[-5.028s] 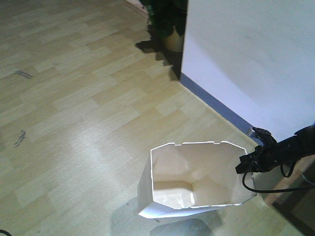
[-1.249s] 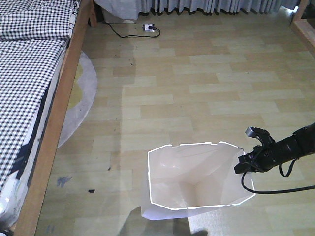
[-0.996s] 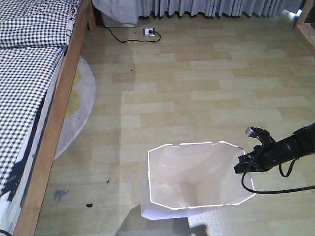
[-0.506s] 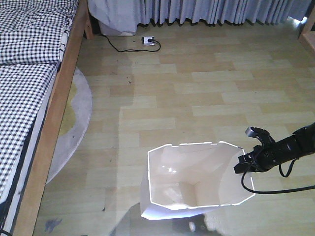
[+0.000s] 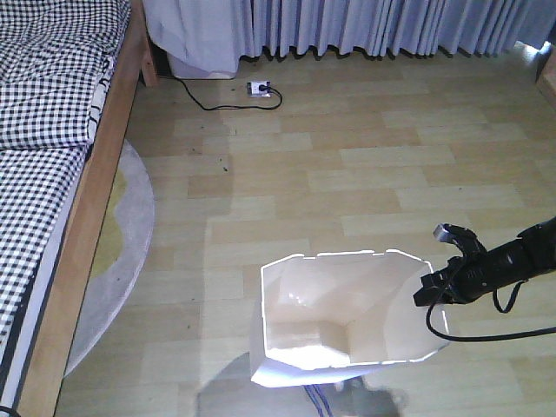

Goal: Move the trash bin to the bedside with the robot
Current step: 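Drive along the bed toward the curtains, carrying the bin in the right gripper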

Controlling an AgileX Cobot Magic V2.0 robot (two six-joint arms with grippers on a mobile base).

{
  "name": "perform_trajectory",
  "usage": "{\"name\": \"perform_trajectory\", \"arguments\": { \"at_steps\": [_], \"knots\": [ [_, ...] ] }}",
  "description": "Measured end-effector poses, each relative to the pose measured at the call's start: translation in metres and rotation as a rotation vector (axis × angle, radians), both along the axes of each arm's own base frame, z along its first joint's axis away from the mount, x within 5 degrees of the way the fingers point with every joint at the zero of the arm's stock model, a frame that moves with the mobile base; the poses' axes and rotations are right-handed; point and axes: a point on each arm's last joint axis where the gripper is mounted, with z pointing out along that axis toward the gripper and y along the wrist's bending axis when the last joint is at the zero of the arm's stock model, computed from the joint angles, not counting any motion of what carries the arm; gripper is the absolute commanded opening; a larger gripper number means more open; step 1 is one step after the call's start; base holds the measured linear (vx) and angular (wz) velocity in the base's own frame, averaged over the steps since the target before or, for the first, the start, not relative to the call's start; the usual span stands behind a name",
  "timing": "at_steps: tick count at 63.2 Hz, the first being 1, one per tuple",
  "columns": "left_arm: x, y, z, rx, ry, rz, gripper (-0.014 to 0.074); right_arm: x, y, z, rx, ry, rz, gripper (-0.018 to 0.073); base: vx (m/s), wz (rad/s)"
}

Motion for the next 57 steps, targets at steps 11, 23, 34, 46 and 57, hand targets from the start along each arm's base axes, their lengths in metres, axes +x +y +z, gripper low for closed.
{"name": "perform_trajectory", "arguments": {
  "at_steps": [11,23,34,46,57],
  "knots": [
    [0.0,0.0,0.0,0.0,0.0,0.0,-0.0006,0.0003,-0.0001,0.0001,0.0,-0.001,0.0,-0.0003,0.23,0.05],
    [0.0,0.0,0.0,0.0,0.0,0.0,-0.0006,0.0003,-0.0001,0.0001,0.0,-0.001,0.0,-0.0003,0.2,0.08],
    [0.0,0.0,0.0,0.0,0.0,0.0,-0.0006,0.0003,-0.0001,0.0001,0.0,-0.001,0.0,-0.0003,0.19,0.13],
    [0.0,0.0,0.0,0.0,0.0,0.0,-0.0006,0.0003,0.0,0.0001,0.001,-0.001,-0.001,-0.0003,0.16,0.13],
    [0.0,0.0,0.0,0.0,0.0,0.0,-0.0006,0.0003,0.0001,0.0002,0.002,0.0,0.0,-0.0003,0.14,0.12]
  ]
}}
